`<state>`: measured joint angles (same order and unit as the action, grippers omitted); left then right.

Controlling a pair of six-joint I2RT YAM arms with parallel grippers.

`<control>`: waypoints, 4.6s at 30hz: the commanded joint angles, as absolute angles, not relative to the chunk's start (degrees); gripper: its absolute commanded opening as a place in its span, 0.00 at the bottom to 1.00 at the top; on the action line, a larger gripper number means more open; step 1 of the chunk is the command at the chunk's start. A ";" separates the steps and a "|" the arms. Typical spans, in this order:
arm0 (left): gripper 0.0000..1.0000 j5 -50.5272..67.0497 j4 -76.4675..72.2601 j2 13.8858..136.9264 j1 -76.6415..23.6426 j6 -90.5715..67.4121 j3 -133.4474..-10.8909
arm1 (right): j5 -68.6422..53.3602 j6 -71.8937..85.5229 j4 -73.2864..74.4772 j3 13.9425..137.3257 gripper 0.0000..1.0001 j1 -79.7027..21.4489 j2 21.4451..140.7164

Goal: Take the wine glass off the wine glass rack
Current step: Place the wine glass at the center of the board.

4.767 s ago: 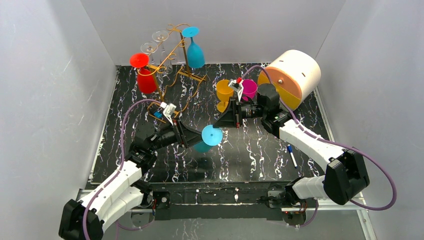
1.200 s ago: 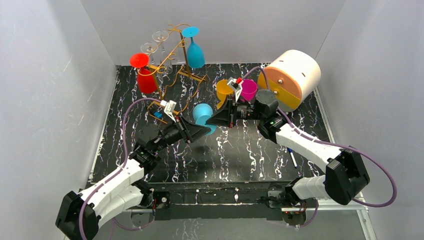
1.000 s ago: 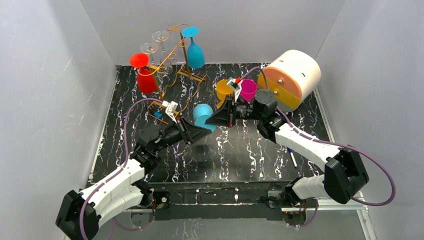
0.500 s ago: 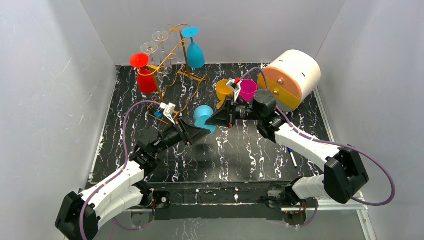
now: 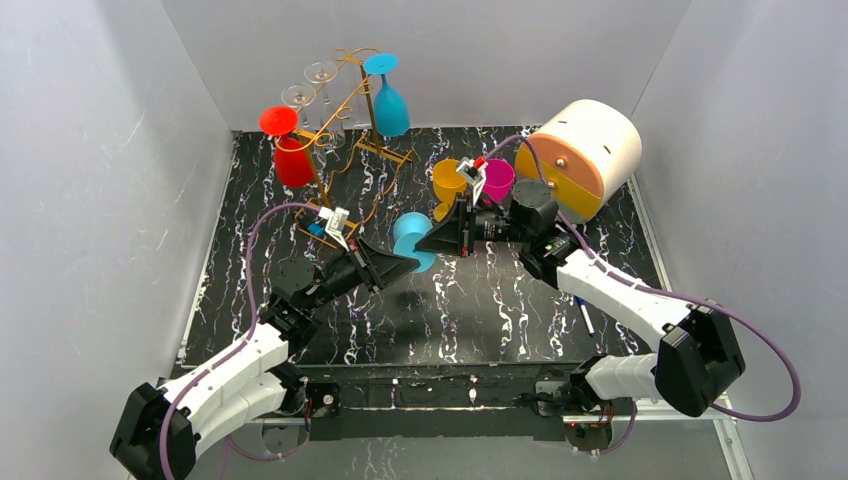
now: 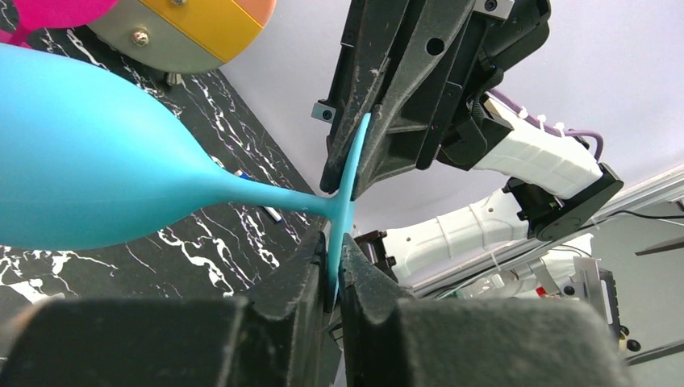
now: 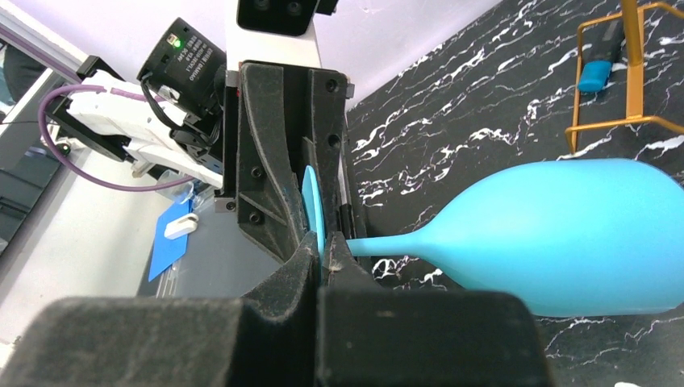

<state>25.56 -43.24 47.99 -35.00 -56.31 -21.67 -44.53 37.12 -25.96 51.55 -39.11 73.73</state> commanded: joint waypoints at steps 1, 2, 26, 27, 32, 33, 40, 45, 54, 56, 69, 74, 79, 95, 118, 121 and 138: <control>0.07 27.95 -44.39 47.97 -35.24 -55.15 -22.39 | -45.20 34.81 -26.48 52.85 0.08 -39.35 69.78; 0.03 27.84 -44.57 48.25 -35.24 -55.52 -22.49 | -45.06 34.53 -26.25 52.65 0.12 -39.29 69.45; 0.09 37.04 -45.26 51.11 -35.33 -51.35 -25.61 | -51.81 30.79 -16.32 58.55 0.01 -39.32 73.17; 0.16 37.32 -45.26 51.22 -35.33 -51.30 -26.00 | -51.86 31.17 -17.19 58.44 0.01 -39.35 73.57; 0.21 35.50 -45.73 51.39 -35.36 -52.39 -26.45 | -51.08 33.96 -22.57 57.32 0.01 -39.31 74.25; 0.16 35.78 -45.78 51.48 -35.35 -52.27 -26.67 | -50.92 34.38 -23.38 57.15 0.01 -39.36 74.33; 0.00 37.41 -45.78 53.00 -35.42 -52.34 -26.34 | -49.45 35.41 -25.65 56.09 0.14 -39.37 73.66; 0.00 40.01 -41.78 52.03 -35.42 -47.75 -26.68 | -43.95 33.02 -20.93 55.97 0.56 -39.20 70.67; 0.00 44.63 -30.04 44.46 -35.38 -30.65 -27.17 | -14.40 27.09 -4.40 57.30 0.86 -38.62 60.59; 0.00 45.72 -26.44 43.84 -35.35 -27.75 -28.87 | -7.47 27.42 -2.83 56.94 0.89 -38.61 58.98; 0.00 53.32 -7.97 39.53 -35.40 -4.10 -32.82 | -24.09 31.16 2.52 62.82 0.99 -33.78 62.48; 0.00 58.58 -2.91 38.05 -35.33 8.61 -30.38 | -33.60 36.67 -0.79 60.75 0.99 -28.23 63.64; 0.00 60.69 -1.76 38.50 -35.36 15.33 -30.80 | -43.51 36.88 -1.34 59.20 0.96 -26.22 66.09; 0.00 58.05 6.11 37.27 -35.34 27.64 -31.99 | -66.90 36.34 3.55 72.10 0.84 -26.19 80.75; 0.00 54.56 23.53 41.80 -35.34 47.49 -39.70 | -67.66 15.57 38.24 97.19 0.61 -32.53 99.07; 0.00 51.62 25.40 41.69 -35.40 46.93 -41.74 | -67.84 9.02 46.13 101.16 0.58 -34.90 101.95; 0.00 47.62 30.71 42.33 -35.34 52.05 -38.94 | -72.02 15.43 39.92 103.50 0.30 -36.48 102.65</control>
<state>47.31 30.68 41.58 -35.38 51.11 -40.18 -68.18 9.13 48.95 102.30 -36.34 106.02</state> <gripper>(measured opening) 0.028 0.365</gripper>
